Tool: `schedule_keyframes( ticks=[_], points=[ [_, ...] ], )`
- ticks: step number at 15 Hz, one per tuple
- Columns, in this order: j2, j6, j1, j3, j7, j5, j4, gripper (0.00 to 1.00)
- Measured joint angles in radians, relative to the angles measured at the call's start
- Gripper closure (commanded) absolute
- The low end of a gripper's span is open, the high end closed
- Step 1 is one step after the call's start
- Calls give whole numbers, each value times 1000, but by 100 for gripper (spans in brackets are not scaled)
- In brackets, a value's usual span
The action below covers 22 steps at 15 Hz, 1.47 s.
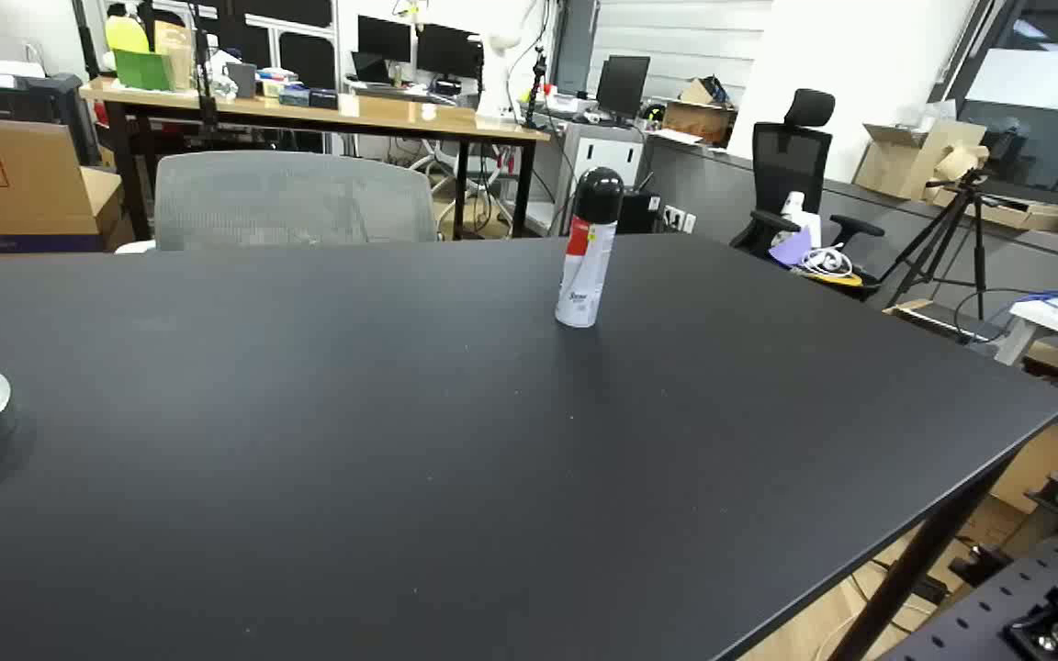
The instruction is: Remove the black cap from the can and put it on the table
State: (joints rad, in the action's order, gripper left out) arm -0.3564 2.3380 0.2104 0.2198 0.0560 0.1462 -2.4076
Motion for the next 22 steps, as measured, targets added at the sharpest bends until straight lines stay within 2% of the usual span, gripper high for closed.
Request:
schedule_keyframes(
  ticks=[14, 18, 22],
  points=[
    [3, 5, -4, -1, 0, -11, -1, 0],
    [17, 9, -64, -22, 2, -81, -3, 0],
    [51, 40, -148, -73, 0, -174, -2, 0]
  ],
)
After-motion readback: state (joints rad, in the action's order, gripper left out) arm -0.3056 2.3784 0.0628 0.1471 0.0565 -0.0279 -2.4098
